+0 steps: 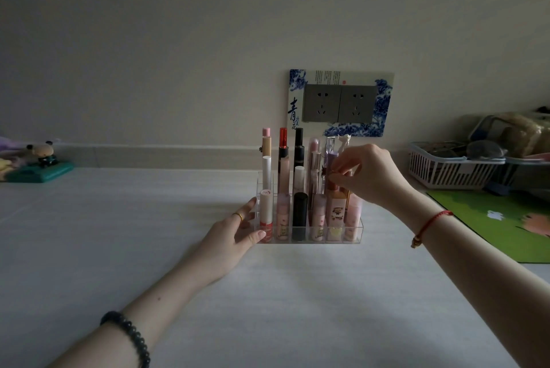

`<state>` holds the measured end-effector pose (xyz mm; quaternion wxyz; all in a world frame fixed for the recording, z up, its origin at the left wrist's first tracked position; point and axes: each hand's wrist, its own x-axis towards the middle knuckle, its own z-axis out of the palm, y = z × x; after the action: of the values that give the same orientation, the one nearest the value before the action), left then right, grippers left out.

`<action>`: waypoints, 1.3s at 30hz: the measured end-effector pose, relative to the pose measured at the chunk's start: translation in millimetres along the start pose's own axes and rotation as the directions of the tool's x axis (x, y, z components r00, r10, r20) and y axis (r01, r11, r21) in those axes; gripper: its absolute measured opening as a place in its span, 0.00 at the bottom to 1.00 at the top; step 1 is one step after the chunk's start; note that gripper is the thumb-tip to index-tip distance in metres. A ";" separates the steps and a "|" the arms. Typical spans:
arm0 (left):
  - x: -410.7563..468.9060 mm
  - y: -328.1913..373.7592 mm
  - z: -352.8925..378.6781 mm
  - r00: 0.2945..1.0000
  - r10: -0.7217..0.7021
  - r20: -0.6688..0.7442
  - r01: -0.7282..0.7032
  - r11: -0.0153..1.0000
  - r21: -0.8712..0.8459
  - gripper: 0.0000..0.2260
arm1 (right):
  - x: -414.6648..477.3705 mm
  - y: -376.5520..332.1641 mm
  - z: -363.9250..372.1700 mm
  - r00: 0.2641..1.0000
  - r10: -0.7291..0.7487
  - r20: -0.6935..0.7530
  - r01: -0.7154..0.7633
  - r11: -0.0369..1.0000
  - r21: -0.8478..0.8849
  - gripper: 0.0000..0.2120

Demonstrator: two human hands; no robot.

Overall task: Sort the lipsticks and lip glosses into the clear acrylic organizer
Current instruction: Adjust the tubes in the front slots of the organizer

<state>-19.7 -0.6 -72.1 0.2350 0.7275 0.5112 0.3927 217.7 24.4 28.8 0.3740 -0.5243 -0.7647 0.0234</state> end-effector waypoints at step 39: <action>-2.1 3.6 -0.2 1.000 -0.013 -0.008 0.014 1.000 0.010 0.28 | 2.5 5.0 -8.2 0.995 -0.059 -0.080 0.056 0.998 -0.041 0.06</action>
<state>-18.3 -3.9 -70.0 0.2321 0.7237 0.5189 0.3914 226.1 25.7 33.9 0.3949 -0.5095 -0.7641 -0.0234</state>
